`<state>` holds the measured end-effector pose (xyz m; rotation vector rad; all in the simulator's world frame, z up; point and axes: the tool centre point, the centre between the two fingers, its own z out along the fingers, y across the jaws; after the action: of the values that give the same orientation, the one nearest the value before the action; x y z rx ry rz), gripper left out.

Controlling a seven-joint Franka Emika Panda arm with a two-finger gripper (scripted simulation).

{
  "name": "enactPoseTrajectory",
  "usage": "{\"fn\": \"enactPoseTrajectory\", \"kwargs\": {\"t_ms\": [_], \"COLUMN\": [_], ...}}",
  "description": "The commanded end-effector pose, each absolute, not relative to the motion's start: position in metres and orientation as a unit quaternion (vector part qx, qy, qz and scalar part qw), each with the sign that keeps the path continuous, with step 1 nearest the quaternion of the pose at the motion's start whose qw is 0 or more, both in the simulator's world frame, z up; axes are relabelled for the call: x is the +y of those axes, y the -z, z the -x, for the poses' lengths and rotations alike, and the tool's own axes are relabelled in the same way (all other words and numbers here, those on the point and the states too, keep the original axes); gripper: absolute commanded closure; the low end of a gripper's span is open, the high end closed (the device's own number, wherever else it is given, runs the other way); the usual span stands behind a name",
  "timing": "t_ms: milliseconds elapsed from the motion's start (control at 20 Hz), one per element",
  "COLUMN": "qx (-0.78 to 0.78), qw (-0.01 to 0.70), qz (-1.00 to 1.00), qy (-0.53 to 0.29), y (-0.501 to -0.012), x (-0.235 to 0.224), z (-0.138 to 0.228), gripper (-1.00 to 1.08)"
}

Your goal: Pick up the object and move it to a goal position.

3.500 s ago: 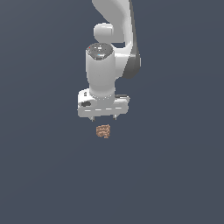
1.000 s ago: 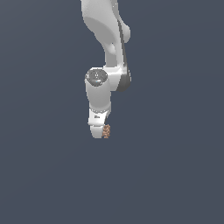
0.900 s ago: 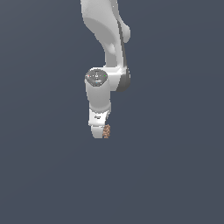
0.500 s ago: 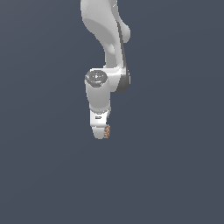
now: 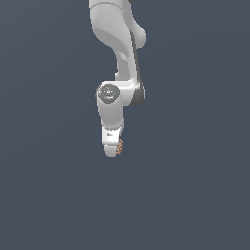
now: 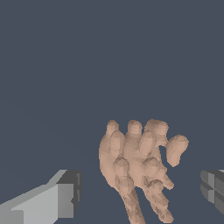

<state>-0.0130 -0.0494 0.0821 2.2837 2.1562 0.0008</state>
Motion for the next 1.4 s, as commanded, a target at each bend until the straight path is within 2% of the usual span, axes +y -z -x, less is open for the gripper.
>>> {"fn": "enactPoseTrajectory", "kwargs": {"t_ms": [0, 350, 400, 1000, 1350], "qx": [0.687, 0.687, 0.687, 0.687, 0.687], "qw": [0.0, 0.0, 0.0, 0.001, 0.0], "qz": [-0.727, -0.726, -0.726, -0.726, -0.726], "qy": [0.0, 0.0, 0.0, 0.0, -0.001], "y": [-0.069, -0.053, -0.053, -0.055, -0.068], "x": [-0.049, -0.049, -0.049, -0.049, -0.042], "z": [0.014, 0.013, 0.013, 0.012, -0.003], "gripper": [-0.92, -0.92, 1.08, 1.08, 1.08]}}
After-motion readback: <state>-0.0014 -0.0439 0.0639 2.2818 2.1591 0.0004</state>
